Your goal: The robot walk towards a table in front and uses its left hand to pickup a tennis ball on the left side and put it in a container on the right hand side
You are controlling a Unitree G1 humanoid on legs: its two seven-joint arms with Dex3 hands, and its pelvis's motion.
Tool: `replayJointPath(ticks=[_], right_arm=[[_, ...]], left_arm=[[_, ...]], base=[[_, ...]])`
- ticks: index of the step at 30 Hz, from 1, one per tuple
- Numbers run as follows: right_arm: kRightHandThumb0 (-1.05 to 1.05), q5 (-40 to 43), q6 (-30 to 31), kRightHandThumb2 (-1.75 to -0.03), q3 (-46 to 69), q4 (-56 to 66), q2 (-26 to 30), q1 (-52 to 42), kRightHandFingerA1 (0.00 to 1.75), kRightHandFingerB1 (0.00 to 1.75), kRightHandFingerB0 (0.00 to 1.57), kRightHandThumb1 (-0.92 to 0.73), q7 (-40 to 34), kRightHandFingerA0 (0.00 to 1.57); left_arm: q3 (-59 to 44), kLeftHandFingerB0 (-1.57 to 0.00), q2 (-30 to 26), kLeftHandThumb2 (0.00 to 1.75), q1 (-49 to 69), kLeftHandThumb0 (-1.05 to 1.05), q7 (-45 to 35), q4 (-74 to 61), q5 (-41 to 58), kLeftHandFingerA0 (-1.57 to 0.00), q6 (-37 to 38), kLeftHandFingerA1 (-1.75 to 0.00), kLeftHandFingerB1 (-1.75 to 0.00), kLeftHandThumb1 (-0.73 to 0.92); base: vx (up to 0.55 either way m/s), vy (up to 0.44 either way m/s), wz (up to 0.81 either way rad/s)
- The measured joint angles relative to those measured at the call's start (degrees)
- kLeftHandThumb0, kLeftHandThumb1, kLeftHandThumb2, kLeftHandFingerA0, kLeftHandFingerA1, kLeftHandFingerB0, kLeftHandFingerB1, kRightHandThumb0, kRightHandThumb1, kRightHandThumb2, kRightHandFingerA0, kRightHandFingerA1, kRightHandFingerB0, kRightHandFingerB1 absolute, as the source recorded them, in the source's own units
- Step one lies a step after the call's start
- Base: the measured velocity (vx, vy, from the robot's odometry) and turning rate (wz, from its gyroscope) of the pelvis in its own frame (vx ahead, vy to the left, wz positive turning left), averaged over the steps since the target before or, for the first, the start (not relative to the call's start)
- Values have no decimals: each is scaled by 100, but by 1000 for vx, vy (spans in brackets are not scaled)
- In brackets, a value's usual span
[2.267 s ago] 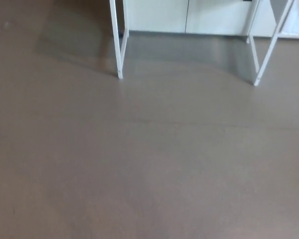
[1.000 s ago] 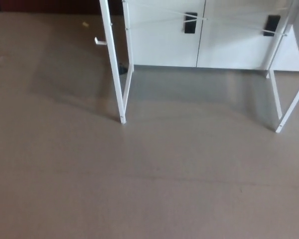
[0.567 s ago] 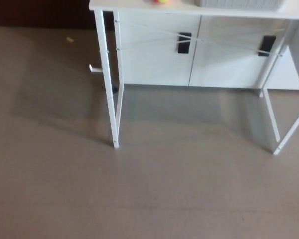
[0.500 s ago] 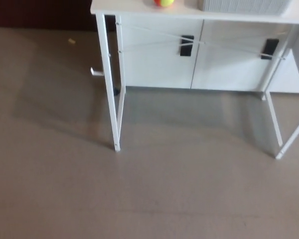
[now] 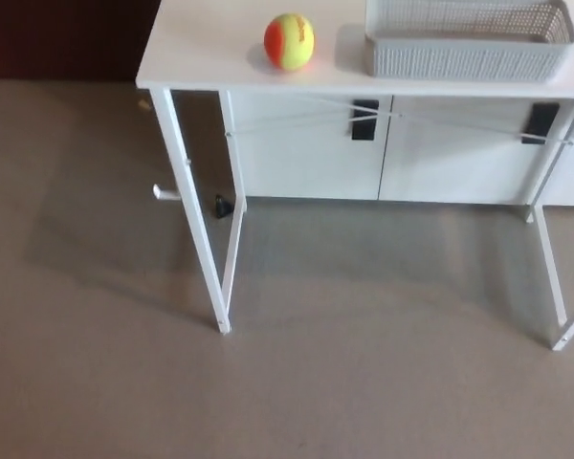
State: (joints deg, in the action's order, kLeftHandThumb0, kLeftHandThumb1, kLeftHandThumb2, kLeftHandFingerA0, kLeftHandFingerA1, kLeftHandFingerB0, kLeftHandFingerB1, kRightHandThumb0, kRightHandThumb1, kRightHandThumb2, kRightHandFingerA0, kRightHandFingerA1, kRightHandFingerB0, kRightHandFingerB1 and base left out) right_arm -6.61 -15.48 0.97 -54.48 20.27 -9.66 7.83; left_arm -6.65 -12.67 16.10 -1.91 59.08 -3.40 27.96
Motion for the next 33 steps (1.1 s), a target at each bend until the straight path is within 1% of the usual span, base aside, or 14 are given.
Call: replayJointPath(ticks=[1,5,6,14,17,18,19,20,26,27,28,33], right_arm=[[-56,-3,4,-77,-14,0,0,-1,44,40,19,-59,0,26],[-56,-20,51,-77,-60,73,4,-15,43,40,18,-60,7,23],[-52,-25,67,-61,-75,118,-3,3,36,31,21,-69,16,28],[-54,-5,250,-60,-67,352,-10,40,40,33,21,-68,75,29],[-53,8,272,-60,-54,331,-16,51,41,33,21,-69,96,30],[-53,11,274,-60,-49,324,-15,52,41,33,21,-69,103,30],[-53,12,279,-60,-45,317,-15,61,41,33,21,-69,106,30],[-53,14,289,-60,-56,309,-54,82,40,32,21,-69,118,29],[-53,31,305,-60,-7,310,9,139,39,33,23,-69,151,29],[-53,31,305,-60,-7,312,9,136,39,33,23,-69,157,29],[-54,31,305,-60,-8,314,9,130,42,34,24,-69,159,32],[-52,19,307,-60,-29,262,11,119,42,34,22,-69,171,31]], left_arm=[[-3,-34,-1,59,9,-34,-2,0,1,-52,0,-46,-35,62],[9,-34,4,59,-14,-32,8,5,-12,-51,-4,-44,-35,62],[-1,-34,-24,59,-51,-32,16,-11,-10,-52,3,-44,-35,63],[24,-35,-86,59,-81,-32,54,-68,-28,-54,4,-43,-35,64],[63,-35,-99,59,-66,-32,63,-101,-46,-54,3,-43,-36,63],[64,-35,-99,62,-46,-34,63,-112,-45,-54,3,-44,-37,65],[68,-35,-94,62,-31,-34,64,-123,-46,-54,1,-44,-37,65],[75,-36,-100,59,-14,-32,69,-159,-50,-56,-5,-43,-36,63],[124,-36,-59,59,-43,-32,76,-246,-69,-58,-4,-45,-36,63],[124,-36,-58,59,-43,-32,77,-245,-69,-58,-4,-45,-36,63],[127,-36,-59,60,-45,-33,80,-241,-72,-58,-4,-45,-37,63],[161,-36,-60,60,-37,-31,148,-266,-92,-58,-10,-46,-36,63]], base=[[209,122,-14],[289,205,-10],[214,294,-28],[212,104,8],[157,-83,11],[265,-182,13],[255,-151,-27],[204,-332,45],[127,-171,3],[0,0,0],[0,0,0],[79,67,-7]])
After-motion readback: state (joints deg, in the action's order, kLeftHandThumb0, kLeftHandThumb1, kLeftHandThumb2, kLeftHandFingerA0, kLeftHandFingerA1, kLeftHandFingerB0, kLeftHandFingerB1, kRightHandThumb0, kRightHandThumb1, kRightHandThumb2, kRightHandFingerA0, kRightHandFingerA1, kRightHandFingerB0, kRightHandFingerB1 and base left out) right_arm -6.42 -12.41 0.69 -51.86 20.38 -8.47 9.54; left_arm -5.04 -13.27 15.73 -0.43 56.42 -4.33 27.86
